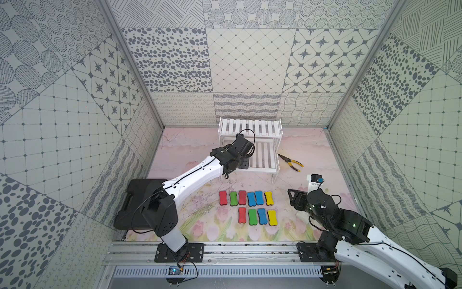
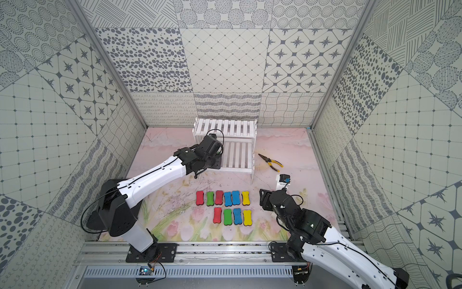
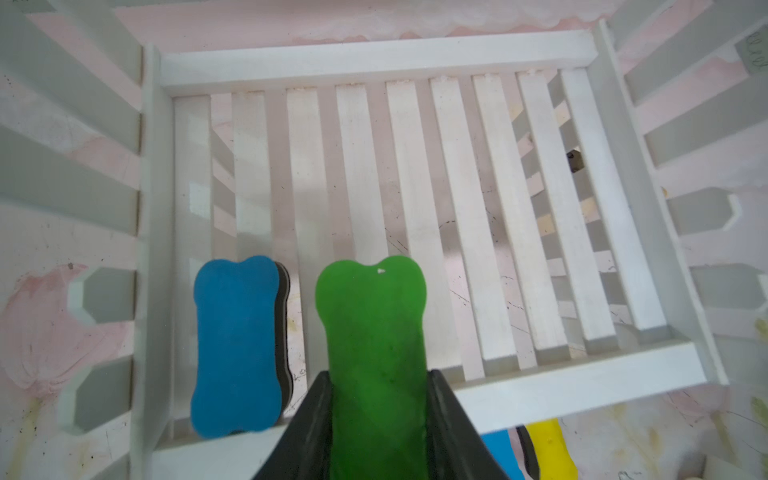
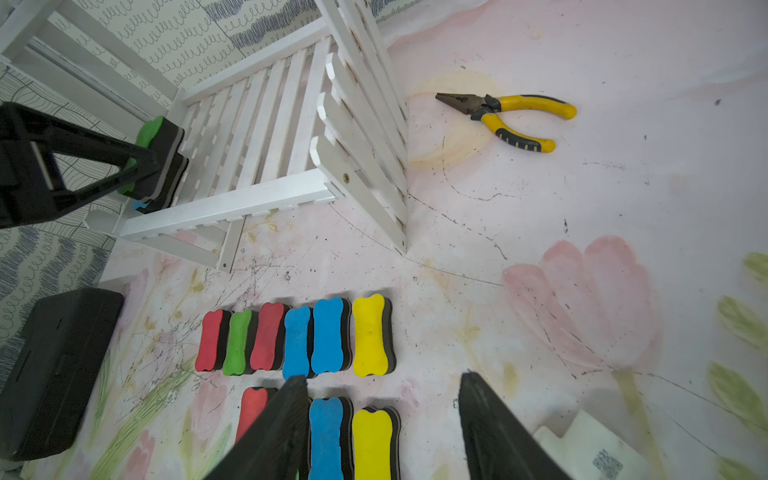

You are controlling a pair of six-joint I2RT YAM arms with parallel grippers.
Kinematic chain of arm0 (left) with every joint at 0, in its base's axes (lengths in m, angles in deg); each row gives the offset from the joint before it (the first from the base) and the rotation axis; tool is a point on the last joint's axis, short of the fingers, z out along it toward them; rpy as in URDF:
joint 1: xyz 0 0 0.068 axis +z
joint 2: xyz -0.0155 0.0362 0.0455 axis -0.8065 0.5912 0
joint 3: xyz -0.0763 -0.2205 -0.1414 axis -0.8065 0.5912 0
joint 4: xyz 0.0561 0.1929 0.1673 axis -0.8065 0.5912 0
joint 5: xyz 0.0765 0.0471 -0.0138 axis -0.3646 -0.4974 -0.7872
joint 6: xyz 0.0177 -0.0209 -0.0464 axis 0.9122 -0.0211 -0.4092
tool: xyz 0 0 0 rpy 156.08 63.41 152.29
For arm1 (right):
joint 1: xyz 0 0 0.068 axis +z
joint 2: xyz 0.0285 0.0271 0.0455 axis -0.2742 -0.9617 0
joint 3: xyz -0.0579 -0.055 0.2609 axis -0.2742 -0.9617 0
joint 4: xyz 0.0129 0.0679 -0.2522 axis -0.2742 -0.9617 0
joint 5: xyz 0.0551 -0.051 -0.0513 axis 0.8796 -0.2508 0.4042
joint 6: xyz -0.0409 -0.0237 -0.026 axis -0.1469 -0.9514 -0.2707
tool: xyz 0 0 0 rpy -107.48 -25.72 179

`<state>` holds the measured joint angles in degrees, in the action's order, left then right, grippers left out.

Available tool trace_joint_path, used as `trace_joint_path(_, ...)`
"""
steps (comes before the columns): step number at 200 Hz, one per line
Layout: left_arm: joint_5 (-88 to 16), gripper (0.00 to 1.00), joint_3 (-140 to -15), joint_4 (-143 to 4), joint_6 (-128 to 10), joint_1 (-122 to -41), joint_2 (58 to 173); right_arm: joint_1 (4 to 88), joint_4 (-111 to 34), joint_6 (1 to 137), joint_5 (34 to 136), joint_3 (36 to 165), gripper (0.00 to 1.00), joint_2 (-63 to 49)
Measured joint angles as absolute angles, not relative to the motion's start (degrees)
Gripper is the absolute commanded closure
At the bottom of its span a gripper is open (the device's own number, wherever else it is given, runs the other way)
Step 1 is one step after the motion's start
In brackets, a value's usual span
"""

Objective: Remove the whiteboard erasers from the shelf
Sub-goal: Pick up the whiteboard eraser from the shelf, then place the whiteboard eraser at the center of the board.

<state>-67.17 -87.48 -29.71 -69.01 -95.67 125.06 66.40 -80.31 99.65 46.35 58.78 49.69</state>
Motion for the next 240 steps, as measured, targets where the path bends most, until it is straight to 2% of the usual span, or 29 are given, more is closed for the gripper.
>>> trace_joint_path(74,-70.5,0.65,-63.6,-29.2,-76.6,-107.1,100.9,66.3,-79.4,100.7,46.9,57.0,0.38,49.7)
trace_joint_path(113,-71.1,0.67,-49.4,-29.5,-84.5,-112.8,93.5,66.3,-78.9,101.0,46.9,56.1,0.38,49.7)
trace_joint_path(162,-70.6,0.68,-39.0,-31.2,-95.0,-119.9,95.0,66.3,-78.6,101.1,46.9,56.0,0.38,49.7)
trace_joint_path(240,-69.8,0.67,-41.2,-35.7,-101.6,-123.0,105.1,66.3,-78.6,101.1,46.8,56.0,0.38,49.8)
